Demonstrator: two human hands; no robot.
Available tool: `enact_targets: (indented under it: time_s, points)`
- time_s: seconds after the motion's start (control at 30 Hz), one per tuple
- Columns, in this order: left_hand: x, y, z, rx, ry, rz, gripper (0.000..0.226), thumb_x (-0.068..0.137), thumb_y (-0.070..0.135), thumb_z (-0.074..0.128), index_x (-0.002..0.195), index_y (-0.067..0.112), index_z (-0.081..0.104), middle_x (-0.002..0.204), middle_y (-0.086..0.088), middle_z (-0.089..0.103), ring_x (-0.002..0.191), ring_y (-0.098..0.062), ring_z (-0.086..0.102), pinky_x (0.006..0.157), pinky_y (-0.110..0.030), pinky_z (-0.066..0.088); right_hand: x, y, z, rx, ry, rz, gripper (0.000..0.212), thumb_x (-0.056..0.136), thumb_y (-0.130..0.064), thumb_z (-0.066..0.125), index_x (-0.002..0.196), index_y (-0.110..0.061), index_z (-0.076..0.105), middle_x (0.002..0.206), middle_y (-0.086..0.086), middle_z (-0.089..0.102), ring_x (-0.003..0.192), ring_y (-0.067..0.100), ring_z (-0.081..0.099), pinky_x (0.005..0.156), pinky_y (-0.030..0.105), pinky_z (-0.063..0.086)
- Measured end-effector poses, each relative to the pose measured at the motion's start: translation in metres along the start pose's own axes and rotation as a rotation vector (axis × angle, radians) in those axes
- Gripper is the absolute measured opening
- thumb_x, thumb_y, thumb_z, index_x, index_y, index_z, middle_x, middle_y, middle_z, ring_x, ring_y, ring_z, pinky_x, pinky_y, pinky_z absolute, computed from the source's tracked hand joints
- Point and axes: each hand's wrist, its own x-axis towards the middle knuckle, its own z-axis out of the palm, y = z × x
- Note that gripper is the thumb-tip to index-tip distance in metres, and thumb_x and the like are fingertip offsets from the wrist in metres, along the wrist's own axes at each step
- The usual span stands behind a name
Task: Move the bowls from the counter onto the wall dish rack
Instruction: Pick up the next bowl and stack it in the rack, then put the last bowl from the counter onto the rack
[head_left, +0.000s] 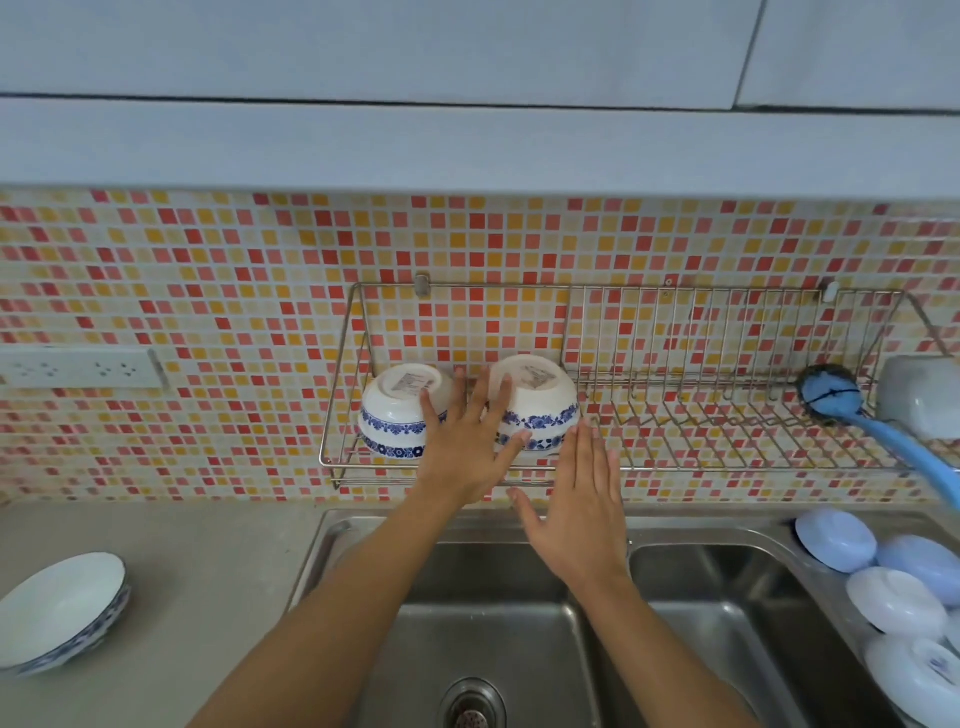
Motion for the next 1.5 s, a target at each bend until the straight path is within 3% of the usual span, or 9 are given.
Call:
enact_targets:
  time_s: [0.27,0.4,0.57,0.8,1.03,1.1,1.23,1.37,1.5]
  points:
    - [-0.047,-0.024,0.008,-0.109,0.136,-0.375,0.077,0.092,0.049,-0.003,0.149,0.0,0.015,0.157,-0.02,0.016,0.147,-0.031,0.011,0.117,-0.043,-0.006,0.001,0.0,-0.001,-0.033,-0.026,0.02,0.101,0.088,-0.076,0.029,0.153,-0.004,0.003,0.162,0.014,-0.001,0.15,0.027,-0.002,0.12,0.04,-0.008]
    - [-0.052,-0.04,-0.001,-0.132,0.052,-0.27,0.089,0.083,0.054,-0.024,0.15,0.001,0.003,0.159,-0.018,0.002,0.148,-0.027,0.001,0.113,-0.035,-0.013,0.003,-0.004,0.002,-0.04,-0.001,0.049,0.102,0.087,-0.077,0.027,0.153,-0.002,0.01,0.161,0.018,0.006,0.15,0.029,0.004,0.121,0.043,-0.004]
    - [-0.075,-0.068,0.002,-0.067,0.073,-0.04,0.06,0.103,0.043,0.013,0.15,0.006,0.01,0.159,-0.012,0.009,0.147,-0.025,0.003,0.116,-0.045,-0.006,0.003,-0.028,0.006,-0.04,0.007,0.154,0.093,0.091,-0.07,0.016,0.152,0.0,0.011,0.16,0.02,0.009,0.149,0.034,0.003,0.121,0.05,0.004]
    - [-0.142,-0.148,-0.006,-0.134,0.069,0.122,0.057,0.101,0.043,0.004,0.151,0.017,-0.008,0.158,0.001,-0.018,0.144,-0.01,-0.021,0.118,-0.033,-0.013,-0.025,-0.118,0.02,0.08,0.029,0.014,0.073,0.099,-0.053,0.019,0.153,-0.005,0.006,0.161,0.015,0.002,0.15,0.027,-0.003,0.121,0.048,0.008]
    - [-0.244,-0.317,0.013,-0.209,0.051,-0.32,0.067,0.095,0.052,0.013,0.153,0.019,0.005,0.16,-0.003,-0.006,0.147,-0.016,-0.011,0.12,-0.035,-0.003,-0.079,-0.27,0.079,0.275,-0.201,-0.434,0.06,0.096,-0.043,0.038,0.151,-0.018,0.03,0.159,0.011,0.019,0.149,0.028,0.013,0.118,0.045,0.01]
    - [-0.269,-0.365,0.018,-0.252,0.022,-0.507,0.075,0.09,0.057,0.012,0.152,0.014,0.011,0.16,-0.011,0.001,0.148,-0.026,0.0,0.119,-0.039,0.003,-0.087,-0.314,0.102,0.287,-0.355,-0.448,0.065,0.094,-0.045,0.041,0.152,-0.022,0.025,0.16,0.005,0.005,0.149,0.028,0.008,0.121,0.039,0.0]
    - [-0.31,-0.442,0.031,-0.334,0.005,-0.866,0.072,0.096,0.045,0.04,0.15,0.003,0.016,0.157,-0.024,0.007,0.146,-0.036,0.006,0.118,-0.046,0.012,-0.085,-0.391,0.141,0.371,-0.699,-0.3,0.071,0.097,-0.054,0.038,0.154,-0.029,0.004,0.163,0.003,-0.008,0.15,0.026,-0.003,0.119,0.039,0.005]
    - [-0.332,-0.477,0.042,-0.616,-0.041,-1.2,0.075,0.098,0.035,0.046,0.149,-0.003,0.007,0.156,-0.028,0.006,0.146,-0.036,0.009,0.116,-0.041,0.014,-0.084,-0.459,0.162,0.625,-0.95,0.025,0.083,0.093,-0.056,0.049,0.155,-0.017,0.008,0.162,0.006,0.013,0.148,0.025,0.016,0.116,0.038,0.021]
    - [-0.335,-0.489,0.047,-0.768,-0.135,-1.303,0.06,0.099,0.032,0.043,0.144,-0.002,0.024,0.144,-0.027,0.038,0.131,-0.038,0.04,0.102,-0.039,0.035,-0.088,-0.512,0.179,0.778,-1.0,0.195,0.068,0.092,-0.042,0.059,0.146,-0.012,0.029,0.145,0.01,0.047,0.13,0.029,0.046,0.102,0.034,0.041]
